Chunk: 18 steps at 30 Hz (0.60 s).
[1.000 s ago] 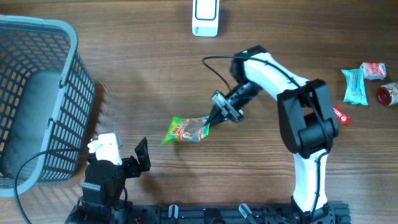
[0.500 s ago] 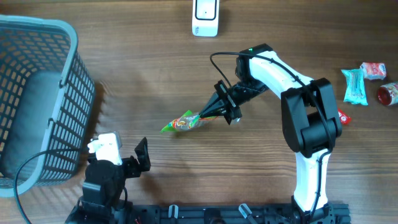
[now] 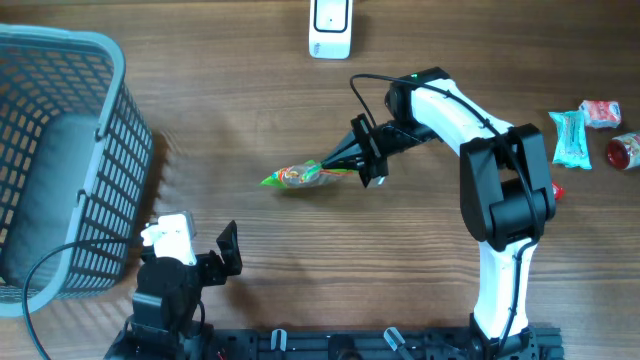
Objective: Scan the item barcode
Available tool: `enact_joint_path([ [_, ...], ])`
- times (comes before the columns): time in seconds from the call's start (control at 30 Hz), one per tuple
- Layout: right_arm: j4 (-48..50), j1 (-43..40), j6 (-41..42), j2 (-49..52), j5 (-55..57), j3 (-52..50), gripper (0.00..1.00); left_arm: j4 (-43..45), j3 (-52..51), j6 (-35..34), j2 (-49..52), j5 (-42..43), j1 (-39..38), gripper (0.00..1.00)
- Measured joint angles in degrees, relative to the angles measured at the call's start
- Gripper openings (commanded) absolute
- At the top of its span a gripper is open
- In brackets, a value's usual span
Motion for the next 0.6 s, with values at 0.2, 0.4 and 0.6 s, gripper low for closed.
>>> enact_joint_path([
  [0.2, 18.36, 0.0, 9.27, -0.11, -4.24, 0.04, 0.04, 0.02, 0.0, 0.0, 0.0, 0.0, 0.0, 1.0],
  [0.4, 41.4, 0.04, 5.03, -0.13, -3.56, 0.04, 0.04, 0.0, 0.0, 0.0, 0.0, 0.0, 0.0, 1.0],
  [0.6, 46.25, 0.04, -18.29, -0.13, -2.21, 0.04, 0.04, 0.0, 0.0, 0.0, 0.0, 0.0, 0.0, 1.0],
])
